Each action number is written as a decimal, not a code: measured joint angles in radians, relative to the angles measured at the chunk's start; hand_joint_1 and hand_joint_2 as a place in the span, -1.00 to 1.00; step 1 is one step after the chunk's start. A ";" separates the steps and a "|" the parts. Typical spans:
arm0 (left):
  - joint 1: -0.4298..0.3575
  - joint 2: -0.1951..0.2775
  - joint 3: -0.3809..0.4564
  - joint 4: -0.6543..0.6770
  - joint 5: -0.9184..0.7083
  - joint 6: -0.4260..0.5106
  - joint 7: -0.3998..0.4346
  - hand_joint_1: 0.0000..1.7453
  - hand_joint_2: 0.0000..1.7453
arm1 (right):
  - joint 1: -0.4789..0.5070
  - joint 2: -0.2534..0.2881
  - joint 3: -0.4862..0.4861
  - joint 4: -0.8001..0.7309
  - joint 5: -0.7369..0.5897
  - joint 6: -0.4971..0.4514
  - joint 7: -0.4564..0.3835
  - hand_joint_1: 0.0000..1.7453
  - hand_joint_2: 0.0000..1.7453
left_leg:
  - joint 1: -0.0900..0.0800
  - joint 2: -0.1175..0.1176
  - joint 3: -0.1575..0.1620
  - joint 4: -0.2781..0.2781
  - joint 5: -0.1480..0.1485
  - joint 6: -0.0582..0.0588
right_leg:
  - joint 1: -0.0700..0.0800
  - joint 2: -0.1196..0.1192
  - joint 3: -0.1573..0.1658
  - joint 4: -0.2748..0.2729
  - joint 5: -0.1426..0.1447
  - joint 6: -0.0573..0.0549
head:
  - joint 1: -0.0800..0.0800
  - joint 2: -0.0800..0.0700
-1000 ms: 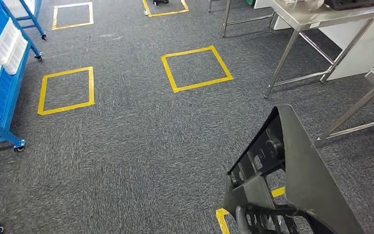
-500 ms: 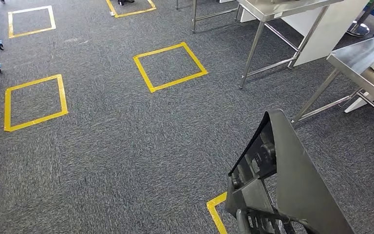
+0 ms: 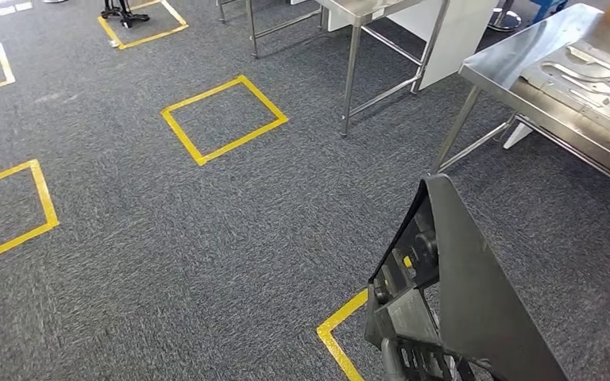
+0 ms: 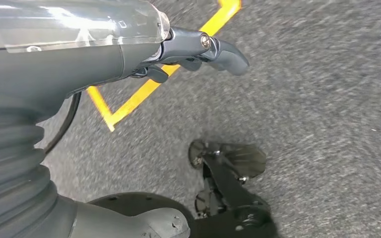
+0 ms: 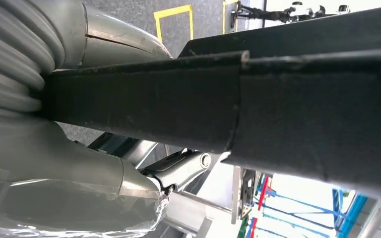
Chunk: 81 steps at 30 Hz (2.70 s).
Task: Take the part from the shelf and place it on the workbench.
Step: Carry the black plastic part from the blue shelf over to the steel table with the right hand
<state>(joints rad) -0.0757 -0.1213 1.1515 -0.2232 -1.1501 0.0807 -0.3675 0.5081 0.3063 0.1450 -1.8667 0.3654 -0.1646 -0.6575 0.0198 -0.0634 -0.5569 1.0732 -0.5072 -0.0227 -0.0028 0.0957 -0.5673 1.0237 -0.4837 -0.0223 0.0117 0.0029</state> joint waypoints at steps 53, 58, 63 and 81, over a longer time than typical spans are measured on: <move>-0.009 -0.003 0.002 0.000 -0.007 -0.021 -0.018 -1.00 1.00 | -0.050 -0.074 0.103 0.031 0.016 -0.046 0.061 1.00 1.00 | -0.007 0.107 0.020 0.017 -0.064 0.008 | -0.002 -0.116 0.010 -0.034 0.015 0.002 | 0.015 0.000; 0.001 -0.002 0.004 0.000 -0.006 -0.021 -0.016 -1.00 1.00 | -0.052 -0.081 0.110 0.034 0.013 -0.049 0.066 1.00 1.00 | -0.001 0.070 -0.078 0.190 -0.098 -0.004 | -0.004 -0.048 0.011 -0.022 0.008 -0.002 | 0.014 0.000; -0.001 0.002 0.008 0.000 -0.005 -0.021 -0.016 -1.00 1.00 | -0.051 -0.085 0.114 0.034 0.001 -0.070 0.084 1.00 1.00 | 0.008 -0.007 0.000 -0.022 -0.003 0.006 | -0.009 0.007 -0.003 0.012 -0.010 0.027 | 0.011 0.000; -0.002 0.004 0.024 0.000 -0.007 -0.025 -0.017 -1.00 1.00 | -0.047 -0.088 0.115 0.047 0.059 -0.171 0.186 1.00 1.00 | -0.003 0.064 0.049 -0.052 -0.032 0.018 | 0.002 -0.093 -0.008 -0.009 0.003 0.013 | 0.019 0.000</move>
<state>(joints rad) -0.0775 -0.1177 1.1754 -0.2228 -1.1575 0.0557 -0.3842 0.4607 0.2186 0.2596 -1.8195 0.4244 -0.3356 -0.4712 0.0166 0.0002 -0.5076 1.0214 -0.5390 -0.0043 -0.0010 0.0023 -0.5751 1.0147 -0.4806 -0.0089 0.0306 0.0028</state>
